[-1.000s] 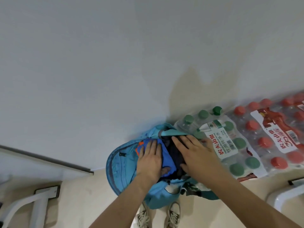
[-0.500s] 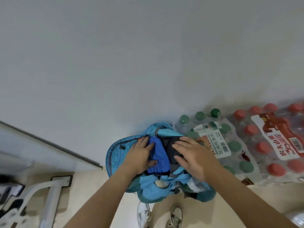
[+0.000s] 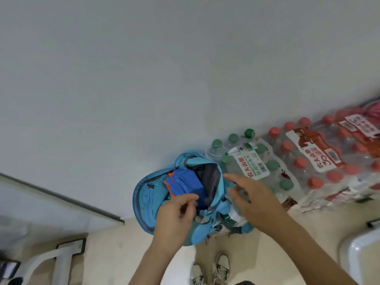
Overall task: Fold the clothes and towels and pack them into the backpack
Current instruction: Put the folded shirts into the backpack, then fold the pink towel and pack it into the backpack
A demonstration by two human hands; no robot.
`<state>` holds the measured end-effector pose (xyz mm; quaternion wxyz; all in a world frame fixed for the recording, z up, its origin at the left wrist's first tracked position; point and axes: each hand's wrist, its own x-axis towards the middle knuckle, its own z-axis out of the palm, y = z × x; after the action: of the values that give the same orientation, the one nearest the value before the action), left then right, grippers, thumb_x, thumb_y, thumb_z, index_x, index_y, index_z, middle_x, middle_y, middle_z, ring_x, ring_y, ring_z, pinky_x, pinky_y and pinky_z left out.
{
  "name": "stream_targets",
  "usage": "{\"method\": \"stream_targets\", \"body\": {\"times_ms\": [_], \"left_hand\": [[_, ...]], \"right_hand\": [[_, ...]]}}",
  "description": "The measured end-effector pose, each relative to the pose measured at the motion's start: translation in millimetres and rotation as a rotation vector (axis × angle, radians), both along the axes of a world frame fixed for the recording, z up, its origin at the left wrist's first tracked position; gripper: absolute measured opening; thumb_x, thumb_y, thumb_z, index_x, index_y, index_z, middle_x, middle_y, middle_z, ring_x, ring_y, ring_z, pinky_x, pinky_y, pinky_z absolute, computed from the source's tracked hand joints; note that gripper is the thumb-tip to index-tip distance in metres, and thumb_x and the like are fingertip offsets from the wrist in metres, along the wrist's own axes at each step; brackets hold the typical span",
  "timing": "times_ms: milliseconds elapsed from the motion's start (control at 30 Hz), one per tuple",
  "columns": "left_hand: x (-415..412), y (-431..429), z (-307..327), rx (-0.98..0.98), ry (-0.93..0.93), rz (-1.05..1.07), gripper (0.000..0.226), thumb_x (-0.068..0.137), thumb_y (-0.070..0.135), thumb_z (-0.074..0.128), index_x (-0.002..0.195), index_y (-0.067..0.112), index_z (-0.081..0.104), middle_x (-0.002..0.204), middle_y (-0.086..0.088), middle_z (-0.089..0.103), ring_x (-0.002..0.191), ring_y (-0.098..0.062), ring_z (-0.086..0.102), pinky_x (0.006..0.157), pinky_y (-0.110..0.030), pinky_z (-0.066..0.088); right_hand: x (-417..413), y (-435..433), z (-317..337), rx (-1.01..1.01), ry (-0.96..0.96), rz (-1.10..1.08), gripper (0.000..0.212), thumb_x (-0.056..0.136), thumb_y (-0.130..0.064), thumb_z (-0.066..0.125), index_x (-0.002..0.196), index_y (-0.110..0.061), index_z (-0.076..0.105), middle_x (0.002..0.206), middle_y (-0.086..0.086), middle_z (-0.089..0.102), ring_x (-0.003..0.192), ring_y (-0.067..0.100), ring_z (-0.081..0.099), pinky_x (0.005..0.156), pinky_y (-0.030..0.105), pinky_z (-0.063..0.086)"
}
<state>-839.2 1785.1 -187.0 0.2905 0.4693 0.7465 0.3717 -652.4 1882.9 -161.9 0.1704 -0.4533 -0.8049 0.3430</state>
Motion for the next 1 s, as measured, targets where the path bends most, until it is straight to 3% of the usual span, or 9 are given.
{"method": "stream_targets", "body": {"times_ms": [100, 233, 333, 467, 633, 767, 833, 900, 1000], "left_hand": [[11, -1, 35, 0.146, -0.009, -0.09, 0.026, 0.084, 0.006, 0.067, 0.087, 0.032, 0.072, 0.077, 0.019, 0.067, 0.07, -0.001, 0.06, 0.062, -0.007, 0.041], [23, 9, 68, 0.278, 0.087, -0.269, 0.031, 0.081, -0.003, 0.064, 0.086, 0.026, 0.073, 0.084, 0.019, 0.064, 0.081, -0.002, 0.058, 0.069, -0.006, 0.041], [39, 25, 79, 0.286, 0.248, -0.433, 0.027, 0.084, 0.004, 0.058, 0.093, 0.026, 0.072, 0.094, 0.017, 0.066, 0.09, 0.001, 0.056, 0.078, -0.006, 0.04], [69, 50, 96, 0.236, 0.386, -0.657, 0.025, 0.09, 0.027, 0.046, 0.101, 0.024, 0.068, 0.096, 0.009, 0.068, 0.089, -0.009, 0.058, 0.08, -0.03, 0.048], [124, 86, 122, 0.317, 0.369, -0.711, 0.021, 0.093, 0.026, 0.054, 0.104, 0.034, 0.07, 0.089, 0.016, 0.071, 0.078, -0.002, 0.061, 0.074, -0.025, 0.05], [188, 126, 120, 0.317, 0.354, -0.727, 0.02, 0.09, 0.023, 0.059, 0.102, 0.035, 0.07, 0.088, 0.019, 0.068, 0.074, 0.0, 0.059, 0.069, -0.022, 0.049], [224, 150, 116, 0.336, 0.368, -0.743, 0.023, 0.088, 0.017, 0.061, 0.099, 0.035, 0.071, 0.089, 0.025, 0.064, 0.08, 0.005, 0.056, 0.073, -0.019, 0.047], [262, 176, 116, 0.345, 0.395, -0.744, 0.029, 0.084, 0.008, 0.062, 0.095, 0.033, 0.072, 0.088, 0.031, 0.058, 0.084, 0.01, 0.052, 0.078, -0.013, 0.044], [314, 214, 111, 0.338, 0.422, -0.754, 0.03, 0.082, 0.005, 0.06, 0.098, 0.029, 0.072, 0.093, 0.024, 0.058, 0.086, 0.004, 0.052, 0.081, -0.02, 0.047]], "right_hand": [[20, -18, 21, -0.033, 0.047, -0.117, 0.033, 0.094, -0.029, 0.053, 0.127, -0.033, 0.056, 0.108, -0.023, 0.06, 0.096, -0.004, 0.056, 0.087, 0.025, 0.049], [54, -35, 47, 0.037, 0.06, -0.262, 0.032, 0.093, -0.023, 0.057, 0.121, -0.037, 0.058, 0.102, -0.022, 0.064, 0.086, -0.004, 0.06, 0.076, 0.014, 0.048], [86, -40, 56, 0.109, 0.038, -0.381, 0.028, 0.092, -0.024, 0.059, 0.117, -0.035, 0.062, 0.102, -0.024, 0.064, 0.09, -0.007, 0.059, 0.072, 0.006, 0.045], [124, -38, 69, 0.143, 0.096, -0.533, 0.026, 0.091, -0.021, 0.06, 0.112, -0.036, 0.063, 0.1, -0.027, 0.062, 0.092, -0.014, 0.054, 0.07, 0.002, 0.041], [175, -20, 69, 0.111, 0.187, -0.649, 0.025, 0.092, -0.027, 0.058, 0.116, -0.036, 0.061, 0.106, -0.027, 0.059, 0.093, -0.012, 0.053, 0.069, 0.005, 0.044], [233, 0, 68, 0.06, 0.327, -0.725, 0.022, 0.092, -0.031, 0.057, 0.102, -0.051, 0.054, 0.104, -0.031, 0.058, 0.091, -0.016, 0.053, 0.069, 0.003, 0.041], [273, 16, 61, 0.012, 0.422, -0.769, 0.023, 0.091, -0.032, 0.058, 0.1, -0.053, 0.053, 0.107, -0.026, 0.06, 0.091, -0.012, 0.057, 0.072, 0.007, 0.043], [318, 38, 50, -0.084, 0.577, -0.856, 0.019, 0.091, -0.034, 0.058, 0.103, -0.048, 0.058, 0.112, -0.012, 0.064, 0.096, 0.0, 0.061, 0.076, 0.019, 0.048], [383, 71, 33, -0.272, 0.813, -1.006, 0.016, 0.093, -0.037, 0.056, 0.108, -0.037, 0.06, 0.12, -0.001, 0.061, 0.103, 0.015, 0.061, 0.08, 0.033, 0.05]]}}
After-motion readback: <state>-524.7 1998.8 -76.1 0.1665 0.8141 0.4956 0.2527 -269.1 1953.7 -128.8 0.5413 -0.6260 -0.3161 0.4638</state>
